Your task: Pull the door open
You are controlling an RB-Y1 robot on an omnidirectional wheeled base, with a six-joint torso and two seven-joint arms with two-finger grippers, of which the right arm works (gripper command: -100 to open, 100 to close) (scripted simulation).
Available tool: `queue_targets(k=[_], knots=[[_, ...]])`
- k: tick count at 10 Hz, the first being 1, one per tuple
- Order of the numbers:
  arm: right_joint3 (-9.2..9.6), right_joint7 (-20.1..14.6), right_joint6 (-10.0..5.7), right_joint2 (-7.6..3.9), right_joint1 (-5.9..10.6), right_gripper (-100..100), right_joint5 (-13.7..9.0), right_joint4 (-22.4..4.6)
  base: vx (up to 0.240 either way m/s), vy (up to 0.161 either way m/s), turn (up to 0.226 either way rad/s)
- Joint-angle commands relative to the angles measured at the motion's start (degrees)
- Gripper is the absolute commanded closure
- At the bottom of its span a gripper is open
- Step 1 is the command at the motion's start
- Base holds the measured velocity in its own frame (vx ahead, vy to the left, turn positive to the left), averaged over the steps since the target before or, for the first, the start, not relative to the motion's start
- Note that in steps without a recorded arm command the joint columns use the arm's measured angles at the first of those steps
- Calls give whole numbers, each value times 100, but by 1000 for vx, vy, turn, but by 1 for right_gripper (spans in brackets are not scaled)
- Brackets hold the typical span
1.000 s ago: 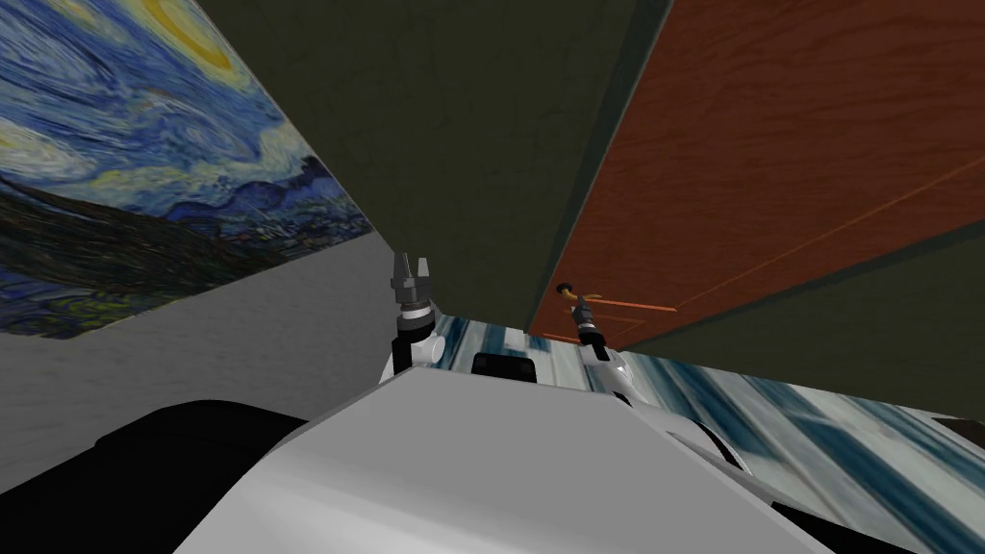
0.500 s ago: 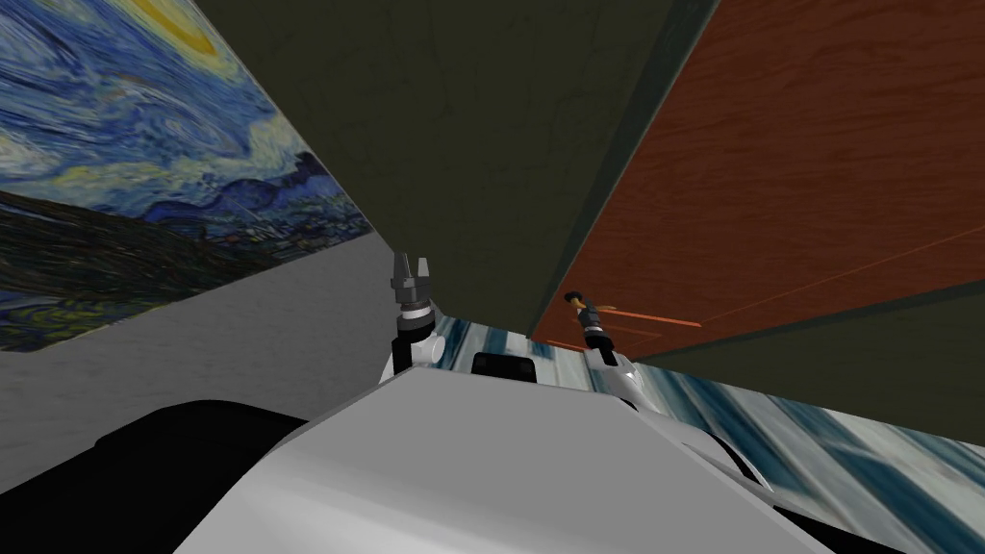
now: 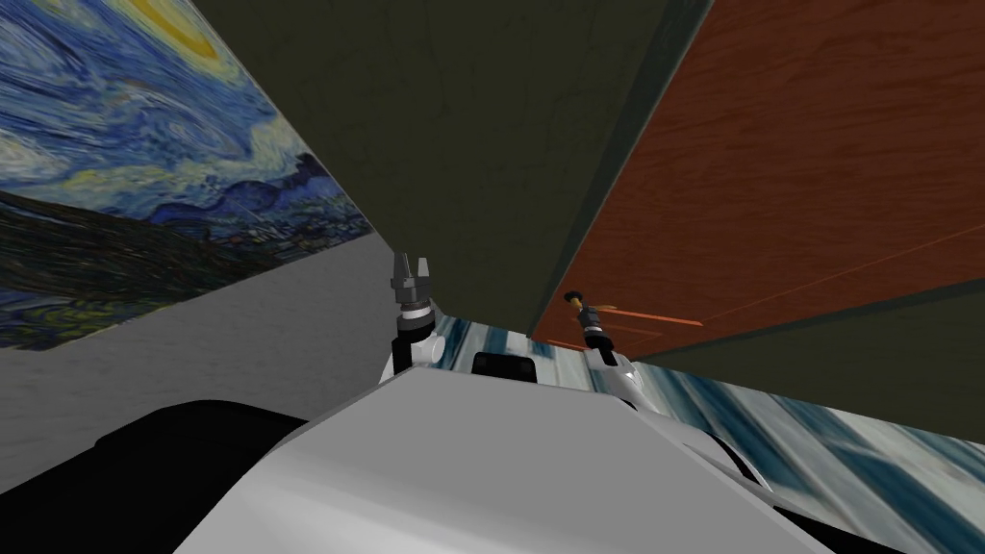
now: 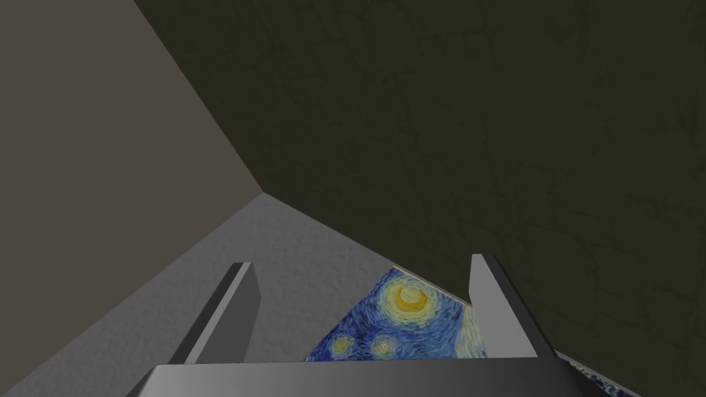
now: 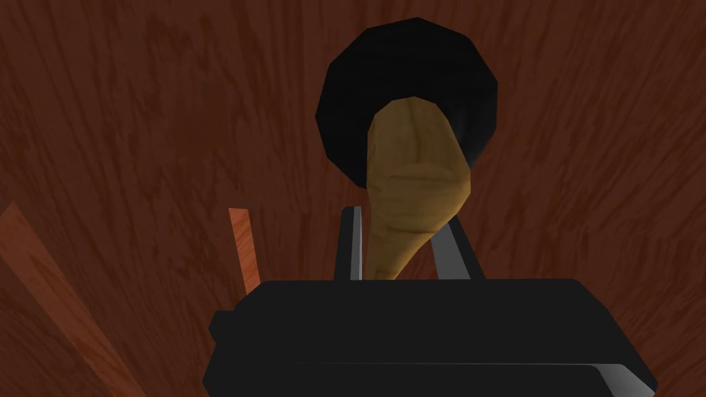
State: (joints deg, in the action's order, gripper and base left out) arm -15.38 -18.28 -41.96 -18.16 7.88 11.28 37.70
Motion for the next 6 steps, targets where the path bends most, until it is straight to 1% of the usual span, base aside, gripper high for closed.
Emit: queue_targets(k=[1, 2, 3, 6], knots=[[-3, 5, -9, -6, 3, 100, 0, 7, 0, 0, 0], [56, -112, -105, -69, -57, 100, 53, -5, -111, -47, 102], [74, -148, -138, -90, -74, 100, 69, -6, -161, -72, 122], [203, -405, -379, -247, -201, 100, 190, -15, -197, -75, 146]])
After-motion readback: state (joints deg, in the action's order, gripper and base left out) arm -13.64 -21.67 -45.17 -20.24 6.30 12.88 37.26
